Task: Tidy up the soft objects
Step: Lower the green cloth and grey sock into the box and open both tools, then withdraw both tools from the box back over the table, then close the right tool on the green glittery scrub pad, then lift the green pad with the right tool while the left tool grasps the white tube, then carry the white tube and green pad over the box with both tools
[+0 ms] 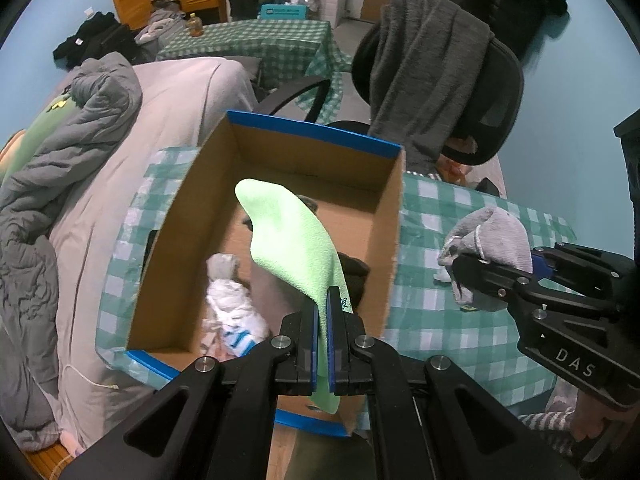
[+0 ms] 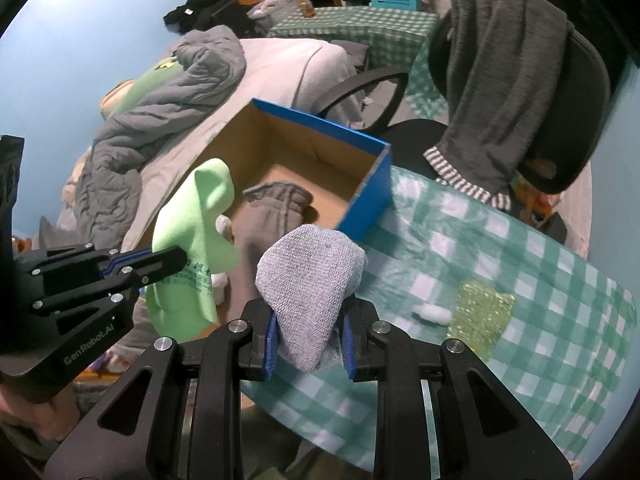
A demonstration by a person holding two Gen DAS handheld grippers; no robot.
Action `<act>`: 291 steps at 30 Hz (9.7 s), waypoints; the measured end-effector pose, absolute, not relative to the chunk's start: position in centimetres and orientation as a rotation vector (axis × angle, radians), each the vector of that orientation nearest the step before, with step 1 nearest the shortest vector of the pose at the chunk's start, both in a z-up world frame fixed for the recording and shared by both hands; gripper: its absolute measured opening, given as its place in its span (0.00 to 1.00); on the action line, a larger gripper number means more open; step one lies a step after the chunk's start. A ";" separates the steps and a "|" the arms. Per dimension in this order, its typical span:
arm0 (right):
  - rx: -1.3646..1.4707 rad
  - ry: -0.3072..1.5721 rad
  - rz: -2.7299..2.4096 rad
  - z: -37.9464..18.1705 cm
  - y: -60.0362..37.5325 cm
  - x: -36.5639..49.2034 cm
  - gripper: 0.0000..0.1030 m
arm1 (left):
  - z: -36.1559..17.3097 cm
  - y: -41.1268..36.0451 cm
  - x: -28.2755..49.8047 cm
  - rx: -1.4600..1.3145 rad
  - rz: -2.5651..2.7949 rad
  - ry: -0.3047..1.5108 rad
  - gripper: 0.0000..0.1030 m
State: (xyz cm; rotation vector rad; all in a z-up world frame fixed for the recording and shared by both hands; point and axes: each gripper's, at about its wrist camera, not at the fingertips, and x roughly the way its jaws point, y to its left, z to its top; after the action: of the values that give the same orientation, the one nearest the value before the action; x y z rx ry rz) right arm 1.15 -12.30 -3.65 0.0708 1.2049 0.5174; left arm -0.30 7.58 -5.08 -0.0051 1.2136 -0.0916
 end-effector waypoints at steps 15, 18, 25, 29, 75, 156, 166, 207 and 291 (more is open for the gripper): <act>0.051 1.223 0.562 -4.4 -6.8 3.2 0.23 | -5.9 12.0 1.2 -0.026 -0.063 1.228 0.03; 0.055 1.231 0.563 -4.8 -6.1 3.4 0.23 | -6.3 12.6 1.5 -0.024 -0.062 1.236 0.03; 0.064 1.253 0.556 -5.7 -5.0 3.9 0.23 | -7.4 13.7 2.0 -0.015 -0.058 1.258 0.03; 0.074 1.270 0.558 -6.1 -4.5 4.2 0.23 | -8.1 14.3 2.4 -0.020 -0.055 1.278 0.03; 0.172 1.281 0.413 -5.4 -14.8 2.8 0.63 | -6.9 5.6 1.5 0.047 -0.087 1.278 0.53; 0.229 1.502 0.185 -20.2 -27.0 1.9 0.70 | -20.0 -9.0 3.3 0.262 -0.271 1.439 0.67; 0.163 1.490 0.154 -19.9 -27.4 1.9 0.36 | -20.5 -9.5 3.5 0.274 -0.279 1.445 0.67; 0.376 1.448 0.020 -18.7 -36.4 -2.5 0.12 | -22.9 -15.2 4.5 0.440 -0.403 1.436 0.68; 0.249 1.233 0.272 -5.0 -25.0 -0.8 0.12 | -8.0 -3.7 1.2 0.211 -0.259 1.232 0.16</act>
State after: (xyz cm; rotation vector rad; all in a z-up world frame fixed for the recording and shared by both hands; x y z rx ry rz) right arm -0.75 -24.95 -5.01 0.2494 1.2328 0.2718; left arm 1.25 -3.68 -7.96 0.2108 1.2320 -0.2587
